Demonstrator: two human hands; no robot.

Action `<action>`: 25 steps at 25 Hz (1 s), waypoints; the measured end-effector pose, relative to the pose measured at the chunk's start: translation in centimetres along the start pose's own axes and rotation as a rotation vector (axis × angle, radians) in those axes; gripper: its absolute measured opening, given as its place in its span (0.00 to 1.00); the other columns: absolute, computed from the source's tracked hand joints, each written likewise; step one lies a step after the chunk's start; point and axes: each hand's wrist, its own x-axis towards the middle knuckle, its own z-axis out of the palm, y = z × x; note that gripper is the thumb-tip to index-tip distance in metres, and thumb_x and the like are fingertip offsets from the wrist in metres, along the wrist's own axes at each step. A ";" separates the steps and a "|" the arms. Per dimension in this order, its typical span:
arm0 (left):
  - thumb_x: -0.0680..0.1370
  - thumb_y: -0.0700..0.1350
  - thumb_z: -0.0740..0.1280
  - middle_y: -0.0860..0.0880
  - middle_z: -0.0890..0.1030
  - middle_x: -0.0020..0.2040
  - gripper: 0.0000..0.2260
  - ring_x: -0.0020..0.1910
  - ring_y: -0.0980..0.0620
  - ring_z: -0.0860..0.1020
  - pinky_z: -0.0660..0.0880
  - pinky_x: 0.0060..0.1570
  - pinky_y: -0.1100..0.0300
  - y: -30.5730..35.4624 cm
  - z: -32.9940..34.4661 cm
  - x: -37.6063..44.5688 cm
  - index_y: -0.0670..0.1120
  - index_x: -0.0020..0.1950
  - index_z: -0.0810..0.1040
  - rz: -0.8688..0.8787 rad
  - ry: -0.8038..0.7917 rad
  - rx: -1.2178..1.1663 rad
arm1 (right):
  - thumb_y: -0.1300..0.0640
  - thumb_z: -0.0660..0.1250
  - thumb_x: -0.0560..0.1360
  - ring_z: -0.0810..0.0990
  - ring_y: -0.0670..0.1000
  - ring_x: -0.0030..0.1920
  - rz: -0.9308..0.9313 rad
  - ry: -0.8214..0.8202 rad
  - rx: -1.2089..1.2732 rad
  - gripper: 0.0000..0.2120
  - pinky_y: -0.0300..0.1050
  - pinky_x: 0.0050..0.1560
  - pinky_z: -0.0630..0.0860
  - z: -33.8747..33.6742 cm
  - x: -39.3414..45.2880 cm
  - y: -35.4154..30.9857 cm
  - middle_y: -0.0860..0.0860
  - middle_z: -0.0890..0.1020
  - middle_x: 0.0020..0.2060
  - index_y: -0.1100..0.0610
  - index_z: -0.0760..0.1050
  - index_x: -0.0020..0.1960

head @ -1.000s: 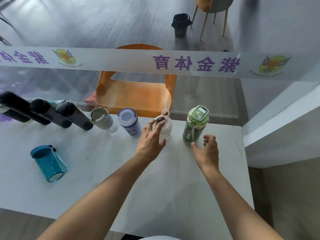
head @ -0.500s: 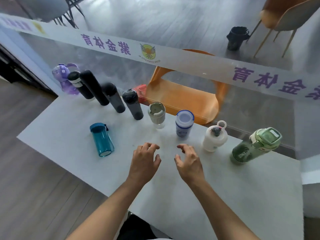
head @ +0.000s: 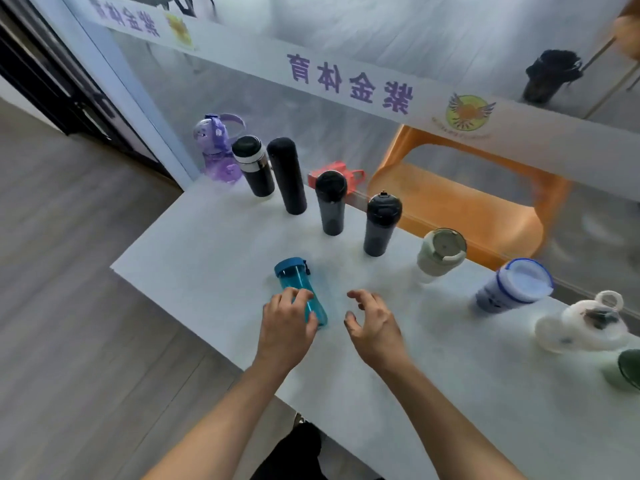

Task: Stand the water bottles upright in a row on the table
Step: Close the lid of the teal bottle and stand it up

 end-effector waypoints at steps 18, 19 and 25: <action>0.83 0.52 0.55 0.46 0.79 0.63 0.17 0.61 0.46 0.76 0.70 0.56 0.57 -7.8 0.7 11.4 0.52 0.71 0.69 -0.420 -0.352 -0.564 | 0.45 0.55 0.82 0.77 0.56 0.64 0.209 -0.276 0.108 0.22 0.54 0.64 0.75 8.6 13.1 -6.1 0.52 0.76 0.68 0.46 0.63 0.74; 0.83 0.51 0.56 0.47 0.79 0.63 0.17 0.60 0.47 0.77 0.71 0.55 0.58 -7.5 0.2 11.1 0.52 0.71 0.70 -0.421 -0.315 -0.602 | 0.44 0.55 0.82 0.78 0.55 0.62 0.208 -0.246 0.169 0.20 0.54 0.63 0.77 8.1 12.7 -6.3 0.52 0.77 0.66 0.45 0.65 0.73; 0.82 0.48 0.61 0.51 0.81 0.57 0.11 0.54 0.56 0.80 0.75 0.47 0.73 -5.6 -3.2 7.4 0.52 0.64 0.74 -0.256 -0.098 -0.762 | 0.44 0.61 0.81 0.79 0.47 0.52 0.216 -0.035 0.400 0.12 0.44 0.54 0.79 4.3 8.5 -8.2 0.45 0.79 0.52 0.48 0.72 0.61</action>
